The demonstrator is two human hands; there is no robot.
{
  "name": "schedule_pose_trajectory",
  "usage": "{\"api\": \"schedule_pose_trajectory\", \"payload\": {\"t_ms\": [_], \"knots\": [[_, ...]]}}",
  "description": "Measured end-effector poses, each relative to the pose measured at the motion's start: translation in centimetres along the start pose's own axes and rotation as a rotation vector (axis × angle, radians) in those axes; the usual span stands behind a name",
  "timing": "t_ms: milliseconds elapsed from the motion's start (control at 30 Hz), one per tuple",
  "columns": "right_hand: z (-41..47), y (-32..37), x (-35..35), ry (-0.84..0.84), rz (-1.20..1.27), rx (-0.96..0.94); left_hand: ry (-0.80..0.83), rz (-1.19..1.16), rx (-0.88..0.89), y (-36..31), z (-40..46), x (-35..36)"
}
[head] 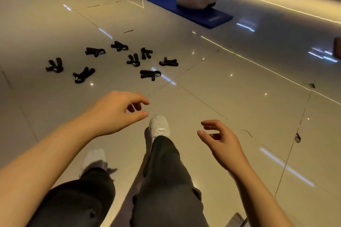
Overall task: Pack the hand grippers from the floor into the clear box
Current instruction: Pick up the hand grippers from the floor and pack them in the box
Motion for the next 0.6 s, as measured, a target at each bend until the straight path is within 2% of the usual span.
{"api": "schedule_pose_trajectory", "payload": {"t_ms": [333, 600], "knots": [[13.1, 3.5, -1.0, 0.013, 0.018, -0.028, -0.112, -0.050, -0.020, 5.7, 8.9, -4.2], [21.0, 3.3, 0.4, 0.055, 0.038, -0.004, -0.035, -0.002, -0.073, 10.6, 15.9, -4.3]]}}
Point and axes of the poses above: each hand's wrist, its own z-axis towards the middle knuckle, its own x-axis out of the palm, y = z × x, the point moved 9 cm from there along z, towards the middle knuckle, and after that the axes turned 10 degrees about y, right-handed, at the moved point
